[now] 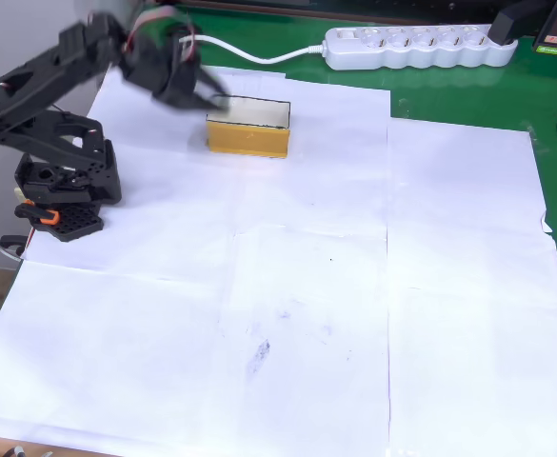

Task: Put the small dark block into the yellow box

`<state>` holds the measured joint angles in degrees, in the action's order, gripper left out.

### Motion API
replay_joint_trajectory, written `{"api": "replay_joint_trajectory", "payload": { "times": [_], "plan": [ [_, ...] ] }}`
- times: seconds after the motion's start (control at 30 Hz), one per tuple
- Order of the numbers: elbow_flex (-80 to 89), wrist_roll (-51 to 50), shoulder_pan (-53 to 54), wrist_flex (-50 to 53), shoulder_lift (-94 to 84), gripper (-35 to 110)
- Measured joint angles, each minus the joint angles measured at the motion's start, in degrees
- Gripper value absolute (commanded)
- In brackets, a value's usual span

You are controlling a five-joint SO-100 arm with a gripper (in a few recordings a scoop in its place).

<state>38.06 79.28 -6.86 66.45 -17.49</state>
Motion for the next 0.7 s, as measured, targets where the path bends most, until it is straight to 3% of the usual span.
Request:
{"api": "replay_joint_trajectory", "payload": {
  "times": [0.13, 0.37, 0.7],
  "plan": [
    [-15.7, 4.6, 3.3, -0.8, 9.1, 0],
    [-30.3, 2.8, 4.2, 3.3, 20.7, 0],
    [-33.1, 3.5, 5.1, 14.2, 27.5, 0]
  ]
}}
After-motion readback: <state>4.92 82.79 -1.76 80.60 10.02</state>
